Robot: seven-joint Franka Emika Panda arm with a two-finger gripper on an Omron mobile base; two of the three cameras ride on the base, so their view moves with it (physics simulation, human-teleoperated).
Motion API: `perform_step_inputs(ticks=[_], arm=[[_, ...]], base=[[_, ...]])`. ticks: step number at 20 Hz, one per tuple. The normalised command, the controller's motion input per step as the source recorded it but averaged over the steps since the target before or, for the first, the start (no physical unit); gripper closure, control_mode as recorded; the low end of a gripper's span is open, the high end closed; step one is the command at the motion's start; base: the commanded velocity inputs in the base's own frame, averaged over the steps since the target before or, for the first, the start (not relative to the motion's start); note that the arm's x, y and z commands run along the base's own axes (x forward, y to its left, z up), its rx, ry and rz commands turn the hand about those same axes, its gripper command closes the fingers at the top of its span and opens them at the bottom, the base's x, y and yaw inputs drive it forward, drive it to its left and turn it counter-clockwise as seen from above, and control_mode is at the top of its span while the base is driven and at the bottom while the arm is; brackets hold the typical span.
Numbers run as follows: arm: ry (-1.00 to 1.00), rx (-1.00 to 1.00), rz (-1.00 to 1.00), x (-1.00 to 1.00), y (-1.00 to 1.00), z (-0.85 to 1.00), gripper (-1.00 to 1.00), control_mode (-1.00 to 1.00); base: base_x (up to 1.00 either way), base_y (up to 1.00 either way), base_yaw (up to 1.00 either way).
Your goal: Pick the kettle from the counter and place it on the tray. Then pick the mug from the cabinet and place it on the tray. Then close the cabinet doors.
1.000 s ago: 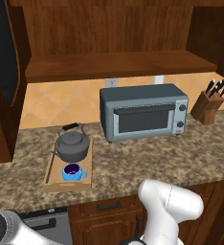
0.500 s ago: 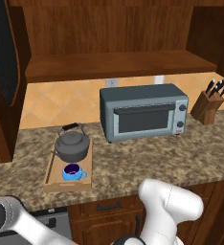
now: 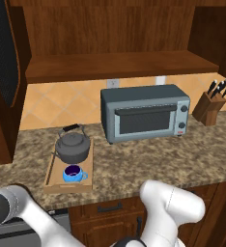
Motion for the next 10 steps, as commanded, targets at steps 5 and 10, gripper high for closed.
perform_step_inputs(ticks=[5, 10], arm=[[-0.18, 0.01, -0.08, 0.01, -0.41, 0.44, 1.00, -1.00], [-0.14, 0.04, -0.08, 0.00, -0.55, 0.46, 1.00, -1.00]], base=[[0.00, 0.00, 0.00], [0.00, 0.00, 0.00]])
